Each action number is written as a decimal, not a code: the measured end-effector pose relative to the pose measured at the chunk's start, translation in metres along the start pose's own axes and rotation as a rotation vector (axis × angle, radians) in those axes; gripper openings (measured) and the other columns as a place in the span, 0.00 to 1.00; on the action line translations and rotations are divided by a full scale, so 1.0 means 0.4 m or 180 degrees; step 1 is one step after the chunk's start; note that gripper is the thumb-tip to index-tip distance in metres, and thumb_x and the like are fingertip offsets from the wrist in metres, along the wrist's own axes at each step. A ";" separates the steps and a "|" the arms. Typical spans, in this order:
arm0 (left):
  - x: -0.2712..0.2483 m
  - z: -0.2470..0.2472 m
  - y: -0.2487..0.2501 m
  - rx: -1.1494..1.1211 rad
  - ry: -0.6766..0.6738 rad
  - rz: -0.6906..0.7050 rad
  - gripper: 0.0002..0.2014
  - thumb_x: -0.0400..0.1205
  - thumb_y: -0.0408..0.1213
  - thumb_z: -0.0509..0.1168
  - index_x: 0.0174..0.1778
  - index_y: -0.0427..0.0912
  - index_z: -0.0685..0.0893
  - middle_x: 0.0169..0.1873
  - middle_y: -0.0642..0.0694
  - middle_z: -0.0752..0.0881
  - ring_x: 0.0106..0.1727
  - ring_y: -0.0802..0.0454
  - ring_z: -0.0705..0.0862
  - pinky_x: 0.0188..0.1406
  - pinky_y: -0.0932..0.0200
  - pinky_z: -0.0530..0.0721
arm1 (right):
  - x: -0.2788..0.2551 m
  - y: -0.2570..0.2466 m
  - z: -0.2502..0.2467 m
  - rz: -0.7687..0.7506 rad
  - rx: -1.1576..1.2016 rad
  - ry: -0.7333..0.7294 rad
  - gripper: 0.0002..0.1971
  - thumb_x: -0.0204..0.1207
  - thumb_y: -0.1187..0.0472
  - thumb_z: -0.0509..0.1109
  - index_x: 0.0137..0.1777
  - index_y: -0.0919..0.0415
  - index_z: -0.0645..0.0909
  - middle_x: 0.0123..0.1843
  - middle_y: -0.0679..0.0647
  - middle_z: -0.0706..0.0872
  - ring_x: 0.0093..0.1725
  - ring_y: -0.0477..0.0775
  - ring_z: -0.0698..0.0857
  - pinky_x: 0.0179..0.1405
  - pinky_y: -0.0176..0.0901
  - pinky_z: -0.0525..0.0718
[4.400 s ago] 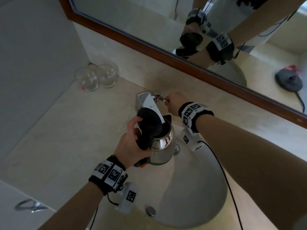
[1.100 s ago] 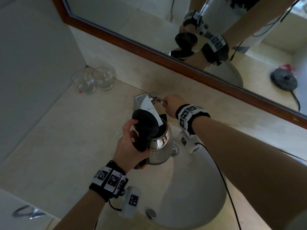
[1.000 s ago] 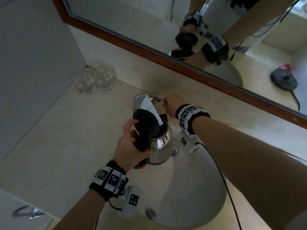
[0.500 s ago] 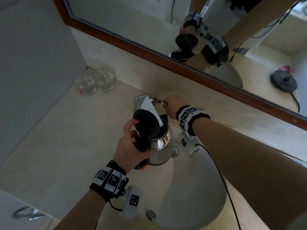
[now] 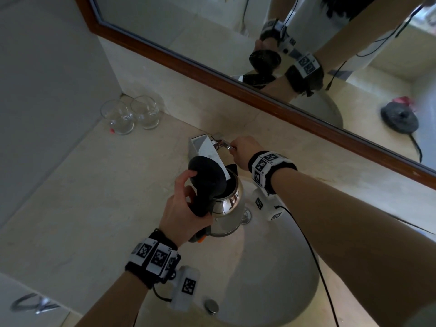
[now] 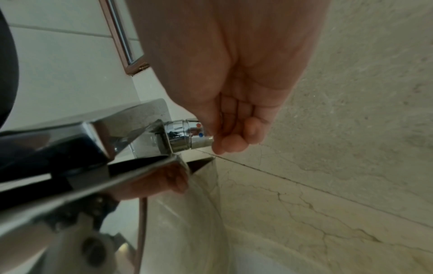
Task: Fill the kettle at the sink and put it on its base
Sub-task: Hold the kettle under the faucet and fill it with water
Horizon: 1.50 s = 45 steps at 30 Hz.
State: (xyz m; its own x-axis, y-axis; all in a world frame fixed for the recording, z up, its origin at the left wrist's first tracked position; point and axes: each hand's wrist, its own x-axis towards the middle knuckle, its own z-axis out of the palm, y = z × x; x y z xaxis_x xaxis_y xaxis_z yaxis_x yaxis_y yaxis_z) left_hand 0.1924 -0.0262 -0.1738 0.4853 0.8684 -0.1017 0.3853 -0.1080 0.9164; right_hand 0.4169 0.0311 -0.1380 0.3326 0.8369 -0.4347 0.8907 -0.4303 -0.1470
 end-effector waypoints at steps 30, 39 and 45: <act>-0.006 -0.003 0.008 -0.0003 0.0031 0.0041 0.47 0.63 0.28 0.80 0.68 0.62 0.60 0.31 0.43 0.85 0.29 0.46 0.86 0.31 0.48 0.89 | 0.000 -0.001 0.003 0.0012 -0.0006 0.0006 0.13 0.84 0.60 0.60 0.53 0.67 0.84 0.42 0.59 0.80 0.42 0.57 0.78 0.40 0.41 0.72; -0.010 -0.006 0.011 -0.0046 0.0067 0.0069 0.46 0.63 0.29 0.80 0.68 0.62 0.61 0.33 0.41 0.86 0.28 0.46 0.86 0.31 0.44 0.89 | 0.001 -0.002 0.004 0.0049 0.0016 0.0016 0.13 0.84 0.59 0.60 0.53 0.67 0.84 0.42 0.58 0.80 0.42 0.57 0.78 0.40 0.42 0.72; -0.011 -0.005 0.012 -0.0057 0.0021 -0.0011 0.46 0.63 0.27 0.80 0.68 0.63 0.61 0.35 0.44 0.87 0.29 0.47 0.87 0.32 0.44 0.90 | 0.002 -0.002 0.000 0.0034 -0.0038 -0.0017 0.13 0.84 0.60 0.60 0.54 0.67 0.84 0.43 0.58 0.80 0.42 0.57 0.78 0.41 0.42 0.72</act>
State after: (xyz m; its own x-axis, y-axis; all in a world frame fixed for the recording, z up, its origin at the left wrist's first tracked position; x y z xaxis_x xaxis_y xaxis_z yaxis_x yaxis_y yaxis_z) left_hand 0.1907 -0.0294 -0.1680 0.4787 0.8720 -0.1024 0.3729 -0.0964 0.9228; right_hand 0.4163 0.0320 -0.1383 0.3404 0.8304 -0.4411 0.8907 -0.4351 -0.1318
